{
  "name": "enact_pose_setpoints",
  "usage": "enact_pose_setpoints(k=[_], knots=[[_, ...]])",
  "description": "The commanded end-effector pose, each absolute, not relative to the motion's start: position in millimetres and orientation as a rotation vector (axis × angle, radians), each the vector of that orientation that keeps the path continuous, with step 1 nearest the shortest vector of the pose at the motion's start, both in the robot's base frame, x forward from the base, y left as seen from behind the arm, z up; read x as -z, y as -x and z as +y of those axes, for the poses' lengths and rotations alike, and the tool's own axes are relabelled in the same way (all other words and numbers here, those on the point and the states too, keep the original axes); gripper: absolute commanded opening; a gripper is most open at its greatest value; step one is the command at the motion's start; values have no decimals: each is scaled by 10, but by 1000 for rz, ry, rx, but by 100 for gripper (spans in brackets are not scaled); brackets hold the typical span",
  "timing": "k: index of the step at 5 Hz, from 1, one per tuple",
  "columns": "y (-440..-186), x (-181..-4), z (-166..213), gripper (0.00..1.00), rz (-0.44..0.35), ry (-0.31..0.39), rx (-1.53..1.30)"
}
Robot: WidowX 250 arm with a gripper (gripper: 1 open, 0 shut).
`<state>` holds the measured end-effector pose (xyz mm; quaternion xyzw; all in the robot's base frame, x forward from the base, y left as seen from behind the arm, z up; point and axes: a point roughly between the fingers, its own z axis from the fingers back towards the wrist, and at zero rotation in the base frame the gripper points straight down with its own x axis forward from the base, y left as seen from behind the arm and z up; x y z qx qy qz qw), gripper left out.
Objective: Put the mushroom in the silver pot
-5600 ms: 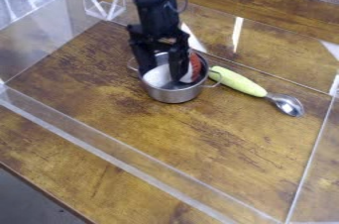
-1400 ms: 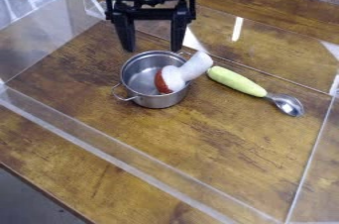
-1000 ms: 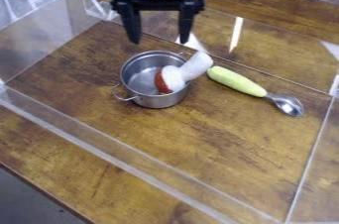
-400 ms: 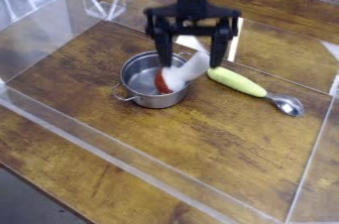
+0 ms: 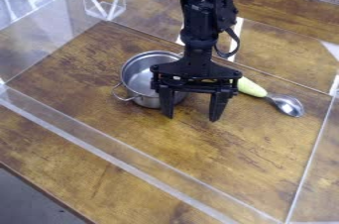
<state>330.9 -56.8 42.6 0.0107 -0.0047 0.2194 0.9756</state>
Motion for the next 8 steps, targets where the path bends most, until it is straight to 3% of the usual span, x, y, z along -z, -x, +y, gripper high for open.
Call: enact_pose_setpoints(k=[1,3,7,8], knots=[[-3398,-683,-540,100,-99,17,-487],[-3269,-837,-526,100,-104,26,-555],[-3441,-1082,-417,100,-167,109,-600],[-3529,-1238,-296,100,-200,143,-636]])
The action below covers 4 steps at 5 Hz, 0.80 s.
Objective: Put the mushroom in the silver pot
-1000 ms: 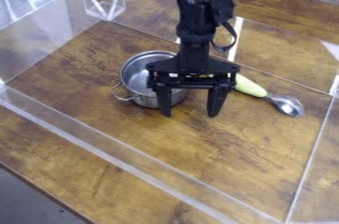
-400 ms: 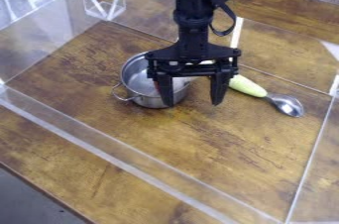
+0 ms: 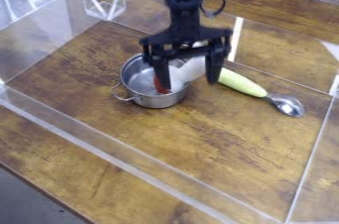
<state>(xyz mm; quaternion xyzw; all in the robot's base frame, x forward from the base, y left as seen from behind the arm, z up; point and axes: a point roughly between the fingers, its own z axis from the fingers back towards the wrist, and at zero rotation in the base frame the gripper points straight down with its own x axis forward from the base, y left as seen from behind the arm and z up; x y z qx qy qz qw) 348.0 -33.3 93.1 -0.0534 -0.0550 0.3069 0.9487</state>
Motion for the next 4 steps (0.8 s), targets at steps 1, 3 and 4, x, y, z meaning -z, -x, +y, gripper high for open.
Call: enact_pose_setpoints(k=[1,3,4], knots=[[-3490,-1428,-358,100,-211,172,-568],[-3545,-1573,-399,100,-210,179,-506],[-3603,-1606,-439,100,-230,184,-471]])
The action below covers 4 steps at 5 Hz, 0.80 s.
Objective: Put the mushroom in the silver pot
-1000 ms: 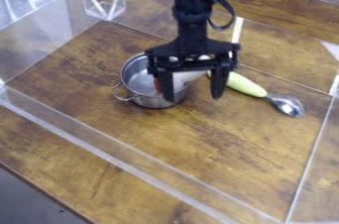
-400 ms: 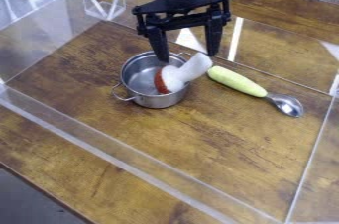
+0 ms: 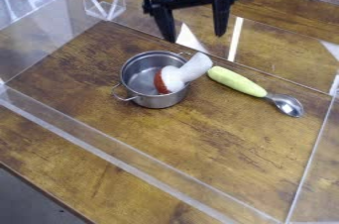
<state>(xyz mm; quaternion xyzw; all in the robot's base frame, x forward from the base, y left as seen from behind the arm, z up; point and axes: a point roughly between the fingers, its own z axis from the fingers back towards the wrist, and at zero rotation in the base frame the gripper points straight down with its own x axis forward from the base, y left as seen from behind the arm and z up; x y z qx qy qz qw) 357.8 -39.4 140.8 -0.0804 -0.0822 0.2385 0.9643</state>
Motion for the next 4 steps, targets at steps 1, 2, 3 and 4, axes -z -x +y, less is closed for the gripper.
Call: enact_pose_setpoints(k=[1,2,3,4], knots=[[-3680,-1568,-415,100,-233,179,-446],[-3700,-1540,-507,100,-229,171,-396],[-3701,-1535,-609,100,-226,165,-343],[-3675,-1449,-684,100,-231,156,-389]])
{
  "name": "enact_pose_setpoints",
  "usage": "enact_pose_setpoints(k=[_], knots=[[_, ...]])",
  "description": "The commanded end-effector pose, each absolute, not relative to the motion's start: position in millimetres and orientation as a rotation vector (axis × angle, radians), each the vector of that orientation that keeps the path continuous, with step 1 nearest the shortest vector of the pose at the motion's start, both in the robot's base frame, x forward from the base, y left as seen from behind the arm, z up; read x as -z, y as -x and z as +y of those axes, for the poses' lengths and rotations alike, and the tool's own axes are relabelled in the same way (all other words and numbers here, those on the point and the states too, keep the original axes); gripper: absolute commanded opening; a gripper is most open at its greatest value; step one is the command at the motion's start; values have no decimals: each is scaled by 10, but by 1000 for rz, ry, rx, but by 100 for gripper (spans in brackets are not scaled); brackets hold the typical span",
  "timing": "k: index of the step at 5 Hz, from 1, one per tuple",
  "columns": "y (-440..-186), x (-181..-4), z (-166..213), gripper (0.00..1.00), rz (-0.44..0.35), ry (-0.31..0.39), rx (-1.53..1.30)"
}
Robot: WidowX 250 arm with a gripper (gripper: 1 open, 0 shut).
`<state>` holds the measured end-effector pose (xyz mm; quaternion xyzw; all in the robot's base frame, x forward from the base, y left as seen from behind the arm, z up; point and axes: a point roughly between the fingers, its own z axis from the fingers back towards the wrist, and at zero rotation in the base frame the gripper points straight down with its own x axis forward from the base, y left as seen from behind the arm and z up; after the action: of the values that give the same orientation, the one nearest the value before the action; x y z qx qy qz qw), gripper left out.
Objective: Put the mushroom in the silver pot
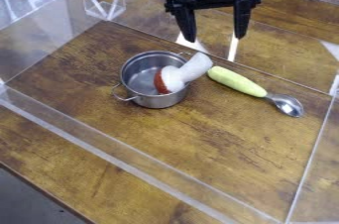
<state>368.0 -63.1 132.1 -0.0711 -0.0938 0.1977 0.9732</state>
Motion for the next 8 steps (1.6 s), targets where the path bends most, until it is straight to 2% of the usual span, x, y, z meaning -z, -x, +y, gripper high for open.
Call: enact_pose_setpoints(k=[1,3,5,6,8], knots=[[-3630,-1365,-747,100,-230,137,-422],[-3619,-1314,-735,100,-257,130,-452],[-3737,-1143,-645,100,-249,122,-421],[-3722,-1146,-614,100,-260,116,-483],[-3676,-1211,-736,100,-229,112,-565]])
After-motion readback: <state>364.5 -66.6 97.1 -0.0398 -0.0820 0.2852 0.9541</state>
